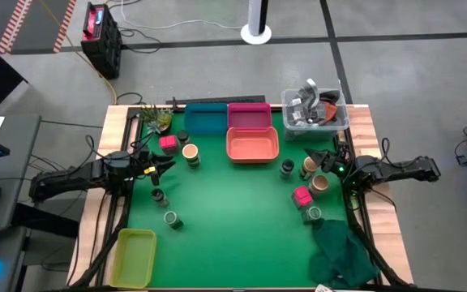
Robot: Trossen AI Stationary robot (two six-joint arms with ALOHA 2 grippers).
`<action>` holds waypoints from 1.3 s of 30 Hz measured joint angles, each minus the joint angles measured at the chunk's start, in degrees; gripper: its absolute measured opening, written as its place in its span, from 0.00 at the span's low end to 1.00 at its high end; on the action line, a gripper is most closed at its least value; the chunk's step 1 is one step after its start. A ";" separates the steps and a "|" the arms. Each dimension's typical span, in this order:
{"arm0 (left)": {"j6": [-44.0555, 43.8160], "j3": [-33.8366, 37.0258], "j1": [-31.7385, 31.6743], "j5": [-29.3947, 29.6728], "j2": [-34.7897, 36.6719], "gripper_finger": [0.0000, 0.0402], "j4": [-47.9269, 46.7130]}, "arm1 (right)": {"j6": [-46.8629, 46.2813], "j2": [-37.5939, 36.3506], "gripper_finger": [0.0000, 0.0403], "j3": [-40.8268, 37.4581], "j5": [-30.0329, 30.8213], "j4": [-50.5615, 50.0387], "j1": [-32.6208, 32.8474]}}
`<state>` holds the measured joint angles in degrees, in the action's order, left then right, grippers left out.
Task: Sort spices by type
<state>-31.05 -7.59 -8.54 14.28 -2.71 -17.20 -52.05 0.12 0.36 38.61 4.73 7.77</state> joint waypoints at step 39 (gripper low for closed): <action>-16.39 0.11 -0.02 -3.27 0.01 0.34 2.38 | 0.00 0.00 0.17 -0.01 0.00 0.00 0.00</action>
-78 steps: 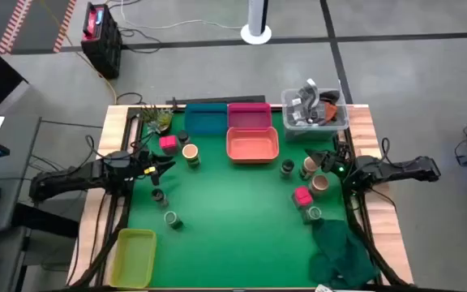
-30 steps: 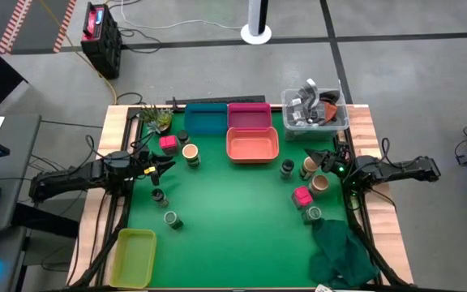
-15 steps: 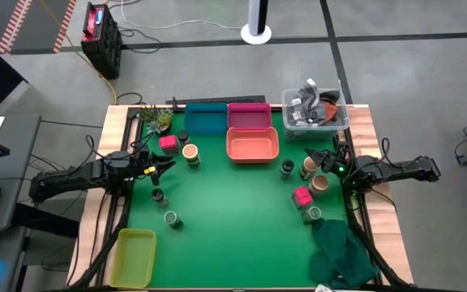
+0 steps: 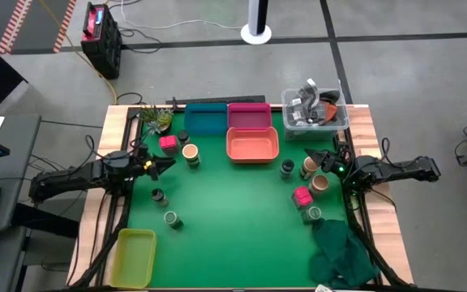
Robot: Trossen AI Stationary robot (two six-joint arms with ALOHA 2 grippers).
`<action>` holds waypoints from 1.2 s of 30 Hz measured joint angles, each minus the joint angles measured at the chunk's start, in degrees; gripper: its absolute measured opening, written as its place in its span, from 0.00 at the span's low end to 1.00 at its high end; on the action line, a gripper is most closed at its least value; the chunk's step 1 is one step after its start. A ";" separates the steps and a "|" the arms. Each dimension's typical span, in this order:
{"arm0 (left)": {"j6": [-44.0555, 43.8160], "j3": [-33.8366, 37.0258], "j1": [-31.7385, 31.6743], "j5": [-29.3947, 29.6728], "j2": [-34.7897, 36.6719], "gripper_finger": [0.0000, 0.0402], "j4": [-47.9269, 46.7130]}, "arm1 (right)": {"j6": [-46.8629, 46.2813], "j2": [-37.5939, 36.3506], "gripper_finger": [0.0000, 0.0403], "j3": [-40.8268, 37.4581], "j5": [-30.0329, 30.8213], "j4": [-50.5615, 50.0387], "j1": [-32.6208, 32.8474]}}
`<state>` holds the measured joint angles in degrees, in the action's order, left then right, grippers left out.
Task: Sort spices by type
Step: Put the bottom black seasoning bottle into the blue bin
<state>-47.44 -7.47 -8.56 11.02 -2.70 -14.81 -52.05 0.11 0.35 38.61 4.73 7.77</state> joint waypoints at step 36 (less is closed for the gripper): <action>3.83 -18.61 0.02 -22.56 -4.27 0.34 -1.04 | -12.83 1.38 0.17 1.19 1.74 8.55 -1.49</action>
<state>-43.61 -26.08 -8.54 -11.54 -6.97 -15.85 -64.88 1.50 1.54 40.35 13.28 6.28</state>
